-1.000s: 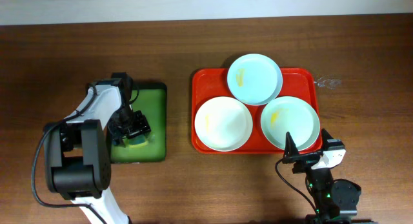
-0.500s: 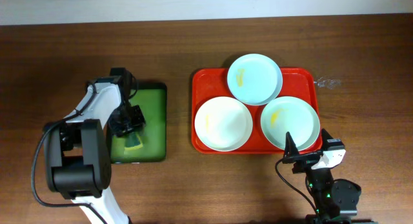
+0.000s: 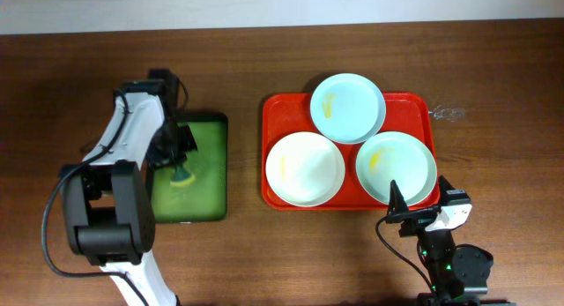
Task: Clean dirty plates on tray and stack at the side
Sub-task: 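Carry the sponge with the left gripper over the white plate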
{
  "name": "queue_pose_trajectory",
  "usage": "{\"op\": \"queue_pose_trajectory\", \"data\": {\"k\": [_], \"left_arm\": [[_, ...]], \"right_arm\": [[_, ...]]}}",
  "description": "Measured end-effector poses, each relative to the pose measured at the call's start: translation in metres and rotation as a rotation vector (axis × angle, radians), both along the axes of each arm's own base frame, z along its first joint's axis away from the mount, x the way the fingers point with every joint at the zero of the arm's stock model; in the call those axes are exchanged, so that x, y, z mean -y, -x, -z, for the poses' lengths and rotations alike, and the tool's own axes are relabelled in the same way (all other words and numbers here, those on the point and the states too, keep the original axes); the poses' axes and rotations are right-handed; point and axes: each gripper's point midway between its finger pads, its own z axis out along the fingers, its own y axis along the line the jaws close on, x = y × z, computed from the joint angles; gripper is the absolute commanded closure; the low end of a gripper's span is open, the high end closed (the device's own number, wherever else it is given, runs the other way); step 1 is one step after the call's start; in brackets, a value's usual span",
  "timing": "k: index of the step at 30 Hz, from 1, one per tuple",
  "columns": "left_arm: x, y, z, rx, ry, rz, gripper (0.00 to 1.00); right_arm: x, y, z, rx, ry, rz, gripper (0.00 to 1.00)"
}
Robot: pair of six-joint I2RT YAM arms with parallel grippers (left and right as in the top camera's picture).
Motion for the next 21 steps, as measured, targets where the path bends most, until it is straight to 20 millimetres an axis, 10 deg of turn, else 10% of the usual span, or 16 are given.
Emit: {"op": "queue_pose_trajectory", "data": {"k": [3, 6, 8, 14, 17, 21], "left_arm": [[0.002, -0.005, -0.041, 0.014, 0.001, 0.006, 1.00], [0.031, -0.023, -0.174, 0.404, 0.071, 0.060, 1.00], [0.070, -0.013, -0.203, 0.492, 0.130, 0.120, 1.00], [0.253, 0.001, -0.064, 0.460, 0.318, 0.279, 1.00], [0.318, 0.001, -0.032, 0.514, 0.396, 0.340, 1.00], [0.330, 0.005, 0.017, 0.467, 0.340, 0.360, 0.97]], "right_arm": [[0.000, 0.000, 0.000, 0.000, -0.001, 0.000, 0.02], [0.000, 0.000, 0.000, 0.000, -0.001, 0.000, 0.02], [0.000, 0.000, 0.000, 0.000, -0.001, 0.000, 0.02], [0.000, 0.000, 0.000, 0.000, 0.000, 0.000, 0.01], [0.000, 0.000, 0.000, 0.000, -0.001, 0.000, 0.02], [0.000, 0.000, 0.000, 0.000, 0.000, 0.000, 0.02]]}}
